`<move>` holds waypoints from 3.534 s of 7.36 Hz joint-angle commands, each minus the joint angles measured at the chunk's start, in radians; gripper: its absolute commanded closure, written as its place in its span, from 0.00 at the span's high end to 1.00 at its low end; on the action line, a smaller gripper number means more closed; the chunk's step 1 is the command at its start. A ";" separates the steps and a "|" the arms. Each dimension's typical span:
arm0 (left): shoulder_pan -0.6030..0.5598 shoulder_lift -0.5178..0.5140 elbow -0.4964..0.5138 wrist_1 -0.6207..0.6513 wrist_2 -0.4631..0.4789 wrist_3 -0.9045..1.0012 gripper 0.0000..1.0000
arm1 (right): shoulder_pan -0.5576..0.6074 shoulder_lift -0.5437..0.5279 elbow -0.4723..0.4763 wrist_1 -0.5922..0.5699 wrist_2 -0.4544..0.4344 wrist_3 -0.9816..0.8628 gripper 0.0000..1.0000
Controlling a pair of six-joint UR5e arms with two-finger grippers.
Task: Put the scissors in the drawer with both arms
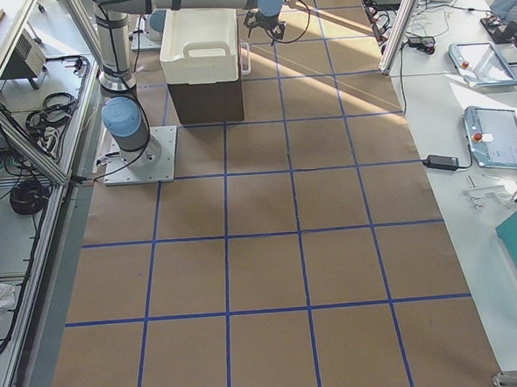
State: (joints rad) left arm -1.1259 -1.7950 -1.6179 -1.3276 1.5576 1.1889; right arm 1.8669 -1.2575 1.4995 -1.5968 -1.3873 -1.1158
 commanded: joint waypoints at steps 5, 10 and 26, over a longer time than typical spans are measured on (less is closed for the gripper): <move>0.110 -0.234 0.013 0.301 0.004 0.640 1.00 | -0.003 0.107 -0.075 0.080 -0.069 -0.262 0.95; 0.124 -0.381 0.098 0.360 -0.004 0.776 1.00 | 0.000 0.162 -0.113 0.247 -0.087 -0.265 0.96; 0.121 -0.455 0.113 0.420 -0.039 0.874 0.00 | -0.006 0.239 -0.198 0.149 -0.070 -0.268 0.50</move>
State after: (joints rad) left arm -1.0030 -2.2578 -1.5047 -0.9077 1.5162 2.0636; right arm 1.8658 -1.0475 1.3500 -1.4439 -1.4549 -1.3830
